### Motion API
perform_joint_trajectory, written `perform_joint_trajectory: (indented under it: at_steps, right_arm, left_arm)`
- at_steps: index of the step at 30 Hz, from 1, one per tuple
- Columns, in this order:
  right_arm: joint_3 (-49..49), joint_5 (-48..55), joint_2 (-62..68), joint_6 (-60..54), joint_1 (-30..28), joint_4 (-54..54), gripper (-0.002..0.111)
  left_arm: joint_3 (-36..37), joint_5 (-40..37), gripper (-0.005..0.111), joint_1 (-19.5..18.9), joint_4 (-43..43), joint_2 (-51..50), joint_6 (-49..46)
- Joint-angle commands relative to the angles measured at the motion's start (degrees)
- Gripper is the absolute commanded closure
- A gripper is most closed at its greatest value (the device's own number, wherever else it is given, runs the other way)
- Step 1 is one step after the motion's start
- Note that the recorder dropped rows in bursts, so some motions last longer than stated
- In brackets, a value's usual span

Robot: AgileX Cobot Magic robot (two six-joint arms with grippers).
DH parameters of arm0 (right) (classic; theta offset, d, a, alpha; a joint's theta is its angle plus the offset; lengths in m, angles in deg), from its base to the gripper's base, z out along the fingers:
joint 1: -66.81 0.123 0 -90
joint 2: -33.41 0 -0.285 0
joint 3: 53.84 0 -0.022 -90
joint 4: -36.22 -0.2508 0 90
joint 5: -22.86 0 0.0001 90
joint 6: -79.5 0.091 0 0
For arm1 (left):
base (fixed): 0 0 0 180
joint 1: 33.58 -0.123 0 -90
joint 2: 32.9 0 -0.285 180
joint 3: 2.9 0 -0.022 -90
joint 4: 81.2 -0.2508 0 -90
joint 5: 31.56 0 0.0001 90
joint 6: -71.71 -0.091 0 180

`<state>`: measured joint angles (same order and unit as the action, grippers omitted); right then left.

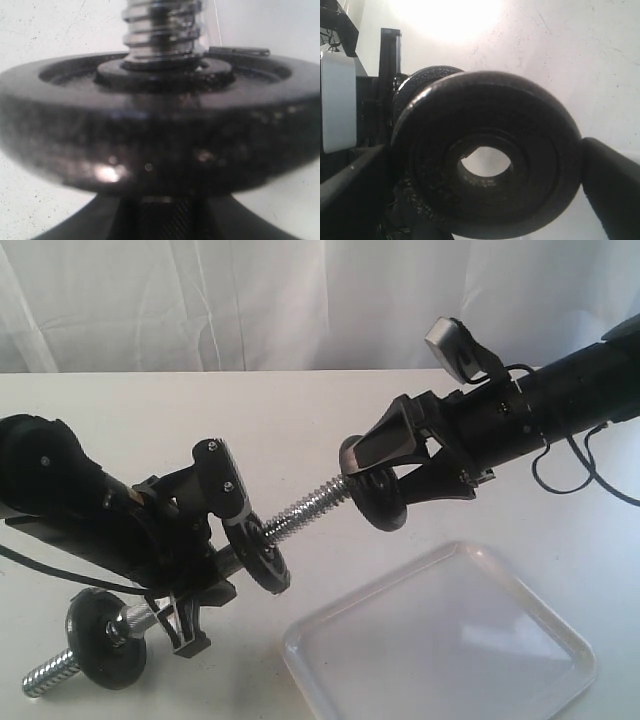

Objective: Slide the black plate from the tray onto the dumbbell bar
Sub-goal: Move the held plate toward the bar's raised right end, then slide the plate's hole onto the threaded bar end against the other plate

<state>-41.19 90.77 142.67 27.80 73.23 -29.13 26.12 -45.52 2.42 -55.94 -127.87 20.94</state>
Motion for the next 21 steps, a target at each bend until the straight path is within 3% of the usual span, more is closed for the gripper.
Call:
perform_joint_trajectory:
  at_steps: [1,21]
  right_arm:
    - [-0.7,2.1,-0.4,-1.0,1.8,-3.8,0.108]
    - [-1.6,2.1,0.2,-3.5,3.9,-4.0,0.108]
  left_arm:
    - [-1.5,3.2,0.107,0.1,2.8,3.3,-0.4]
    - [-1.5,3.6,0.107,0.1,2.8,3.3,-0.4]
